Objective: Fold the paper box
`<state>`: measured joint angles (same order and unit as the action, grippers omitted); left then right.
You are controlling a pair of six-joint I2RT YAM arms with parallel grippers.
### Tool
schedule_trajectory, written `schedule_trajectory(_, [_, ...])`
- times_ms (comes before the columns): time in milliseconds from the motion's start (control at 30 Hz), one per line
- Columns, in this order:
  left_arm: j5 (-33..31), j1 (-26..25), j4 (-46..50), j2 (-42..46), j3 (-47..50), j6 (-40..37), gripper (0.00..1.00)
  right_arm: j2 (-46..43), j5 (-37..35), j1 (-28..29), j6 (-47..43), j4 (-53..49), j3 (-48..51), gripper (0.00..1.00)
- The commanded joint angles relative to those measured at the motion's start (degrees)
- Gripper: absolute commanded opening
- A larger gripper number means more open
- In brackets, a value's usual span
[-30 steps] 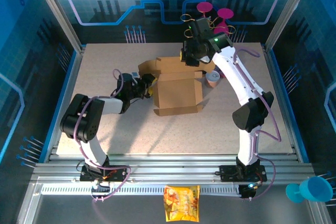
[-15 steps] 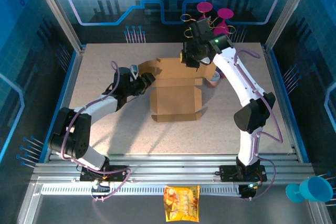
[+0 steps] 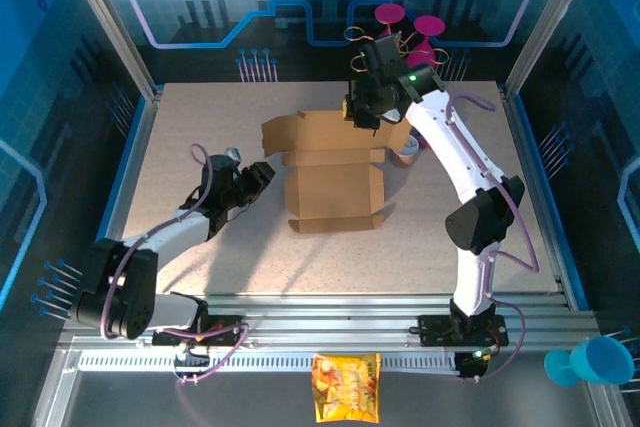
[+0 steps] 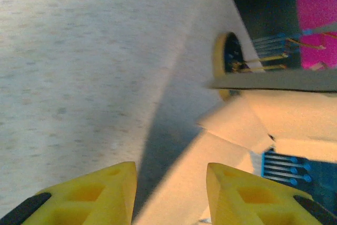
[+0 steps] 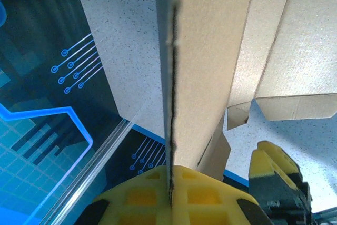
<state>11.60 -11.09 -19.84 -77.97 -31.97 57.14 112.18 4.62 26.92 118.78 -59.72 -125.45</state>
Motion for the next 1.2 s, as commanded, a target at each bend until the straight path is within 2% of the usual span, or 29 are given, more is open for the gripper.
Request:
schedule_trajectory(0, [1.6,2.1,-9.1,-5.1,2.0,8.7,0.4,-0.6,0.4,-0.4,3.8,-0.1,-0.7,0.0])
schedule_trajectory(133, [3.0,2.7,-23.6,-13.3,2.0,18.1,0.35,-0.4,0.7,-0.4,3.9,0.3,-0.5,0.0])
schedule_trajectory(300, [3.5,2.7,-33.4,-21.3,-0.6,28.3,0.1,-0.5,0.7,-0.4,3.9,0.5,0.1,0.0])
schedule_trajectory(400, [2.8,2.6,-39.8,-24.1,-0.5,32.8,0.05,-0.4,0.7,-0.4,4.0,0.8,0.2,0.0])
schedule_trajectory(500, [3.0,2.3,-42.2,-24.8,-1.0,34.0,0.0,-0.3,0.7,-0.4,4.0,0.9,0.1,0.0])
schedule_trajectory(733, [2.9,-0.1,-47.4,-26.0,-1.8,36.6,0.0,0.3,0.9,-0.4,4.2,1.3,0.1,0.0])
schedule_trajectory(1000, [2.3,-1.8,-48.3,-25.2,-1.0,37.1,0.0,0.4,1.2,-0.4,4.2,1.8,0.3,0.0])
schedule_trajectory(1100, [1.9,-2.3,-46.6,-23.5,-1.3,35.7,0.0,0.4,1.3,-0.3,4.3,2.1,0.7,0.0])
schedule_trajectory(1167, [1.1,-3.0,-41.8,-20.5,-1.3,33.4,0.0,0.2,1.2,-0.3,4.4,2.4,1.1,0.0])
